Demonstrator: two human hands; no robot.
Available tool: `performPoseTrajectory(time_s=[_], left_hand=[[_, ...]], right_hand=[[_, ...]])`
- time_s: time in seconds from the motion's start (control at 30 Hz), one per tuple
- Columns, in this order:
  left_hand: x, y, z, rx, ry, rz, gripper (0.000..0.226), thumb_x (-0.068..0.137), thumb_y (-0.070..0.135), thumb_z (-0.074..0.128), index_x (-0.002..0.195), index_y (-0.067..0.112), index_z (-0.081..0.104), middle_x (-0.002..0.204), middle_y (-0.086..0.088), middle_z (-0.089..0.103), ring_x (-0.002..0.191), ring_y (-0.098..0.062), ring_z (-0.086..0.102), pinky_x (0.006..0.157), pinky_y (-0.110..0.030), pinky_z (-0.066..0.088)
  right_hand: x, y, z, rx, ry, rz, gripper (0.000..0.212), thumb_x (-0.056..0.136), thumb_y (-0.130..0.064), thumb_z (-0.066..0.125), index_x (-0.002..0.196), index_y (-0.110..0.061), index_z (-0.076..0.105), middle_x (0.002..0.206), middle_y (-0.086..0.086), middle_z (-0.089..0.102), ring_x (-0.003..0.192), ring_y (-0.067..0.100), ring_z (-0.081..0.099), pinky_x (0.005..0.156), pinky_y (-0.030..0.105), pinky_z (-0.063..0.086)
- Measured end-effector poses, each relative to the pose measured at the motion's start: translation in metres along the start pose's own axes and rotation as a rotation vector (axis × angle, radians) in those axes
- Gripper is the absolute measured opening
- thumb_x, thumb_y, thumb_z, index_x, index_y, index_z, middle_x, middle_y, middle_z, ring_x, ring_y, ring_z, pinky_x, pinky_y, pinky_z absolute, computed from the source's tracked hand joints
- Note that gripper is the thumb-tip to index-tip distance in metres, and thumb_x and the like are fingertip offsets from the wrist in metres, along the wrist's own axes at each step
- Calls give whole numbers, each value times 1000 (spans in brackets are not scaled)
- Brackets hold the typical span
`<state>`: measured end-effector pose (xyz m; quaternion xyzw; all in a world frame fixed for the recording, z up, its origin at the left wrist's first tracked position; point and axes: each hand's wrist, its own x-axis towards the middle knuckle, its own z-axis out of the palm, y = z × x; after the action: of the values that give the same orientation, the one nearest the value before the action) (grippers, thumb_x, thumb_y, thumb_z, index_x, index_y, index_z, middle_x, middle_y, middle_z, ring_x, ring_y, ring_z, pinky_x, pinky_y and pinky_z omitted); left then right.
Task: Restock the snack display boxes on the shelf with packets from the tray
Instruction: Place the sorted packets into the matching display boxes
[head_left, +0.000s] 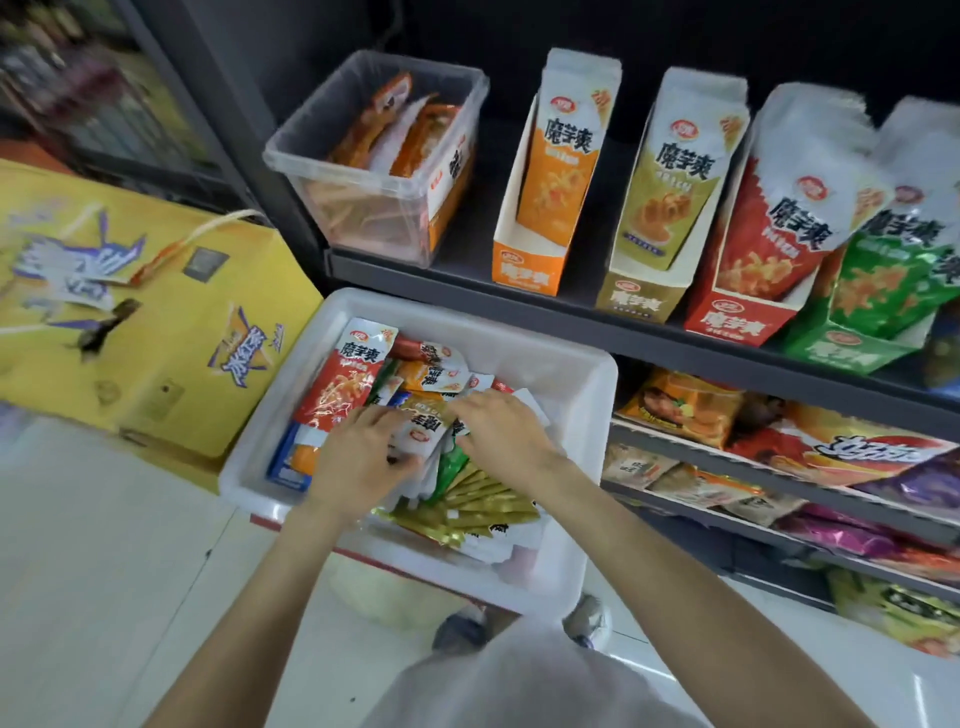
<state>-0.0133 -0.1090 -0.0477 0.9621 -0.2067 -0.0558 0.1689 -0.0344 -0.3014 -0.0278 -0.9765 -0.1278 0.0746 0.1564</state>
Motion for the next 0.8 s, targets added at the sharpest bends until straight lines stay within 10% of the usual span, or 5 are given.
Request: performPoseTrajectory(time_s=[0.37, 0.8], left_hand=[[0, 2, 6, 57, -164, 220, 54, 76, 45, 72, 126, 34, 56, 134, 8, 50, 126, -20, 40, 104, -38, 34], [-2, 6, 9, 55, -138, 144, 50, 82, 47, 66, 128, 33, 54, 139, 8, 46, 130, -18, 37, 104, -32, 33]], right_hand=[[14, 10, 27, -315, -123, -73, 59, 85, -17, 65, 138, -20, 40, 116, 7, 56, 97, 30, 62, 77, 38, 46], [10, 23, 21, -542, 56, -684, 13, 69, -14, 80, 66, -19, 68, 66, -5, 61, 64, 16, 59, 68, 25, 37]])
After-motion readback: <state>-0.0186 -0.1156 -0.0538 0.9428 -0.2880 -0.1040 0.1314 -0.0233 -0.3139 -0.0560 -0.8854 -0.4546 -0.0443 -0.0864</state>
